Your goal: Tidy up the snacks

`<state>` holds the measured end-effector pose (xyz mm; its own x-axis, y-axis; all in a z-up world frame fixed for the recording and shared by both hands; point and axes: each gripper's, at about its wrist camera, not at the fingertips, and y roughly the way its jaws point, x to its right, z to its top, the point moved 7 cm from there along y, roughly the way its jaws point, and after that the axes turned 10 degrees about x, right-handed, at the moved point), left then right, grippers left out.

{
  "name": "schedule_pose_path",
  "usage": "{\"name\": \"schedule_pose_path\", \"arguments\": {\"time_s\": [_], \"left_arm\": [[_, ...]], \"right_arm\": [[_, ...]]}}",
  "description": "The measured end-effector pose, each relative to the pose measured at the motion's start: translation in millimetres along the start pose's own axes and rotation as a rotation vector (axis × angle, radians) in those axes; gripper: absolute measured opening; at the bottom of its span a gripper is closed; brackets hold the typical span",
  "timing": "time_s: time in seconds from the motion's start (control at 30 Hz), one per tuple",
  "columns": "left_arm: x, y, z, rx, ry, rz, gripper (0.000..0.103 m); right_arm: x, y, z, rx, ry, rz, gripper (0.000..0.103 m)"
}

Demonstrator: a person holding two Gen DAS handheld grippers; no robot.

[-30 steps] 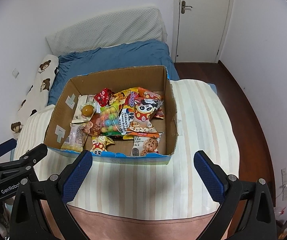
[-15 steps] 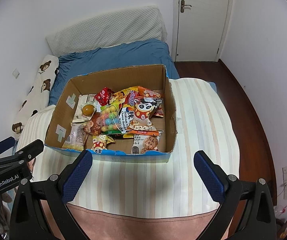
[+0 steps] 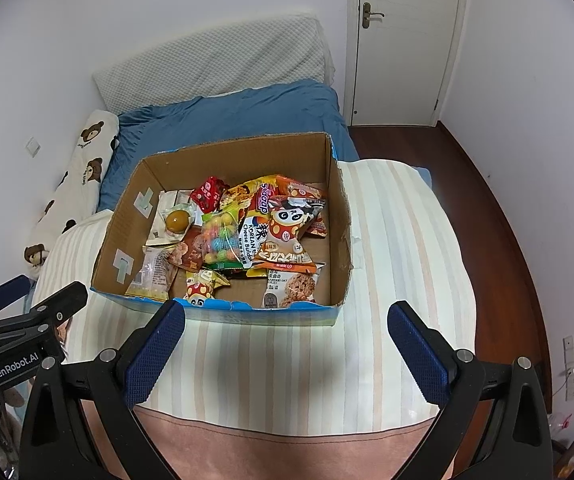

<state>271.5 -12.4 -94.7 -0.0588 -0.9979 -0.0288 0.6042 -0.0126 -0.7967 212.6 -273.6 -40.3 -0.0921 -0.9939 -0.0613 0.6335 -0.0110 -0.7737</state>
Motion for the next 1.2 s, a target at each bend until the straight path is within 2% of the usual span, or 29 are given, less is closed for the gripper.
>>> {"name": "schedule_pose_path", "arguments": {"time_s": [1.2], "left_arm": [[2.7, -7.1, -3.2, 0.005, -0.012, 0.003, 0.098]], "right_arm": [[1.0, -9.4, 3.6, 0.0, -0.001, 0.004, 0.103]]}}
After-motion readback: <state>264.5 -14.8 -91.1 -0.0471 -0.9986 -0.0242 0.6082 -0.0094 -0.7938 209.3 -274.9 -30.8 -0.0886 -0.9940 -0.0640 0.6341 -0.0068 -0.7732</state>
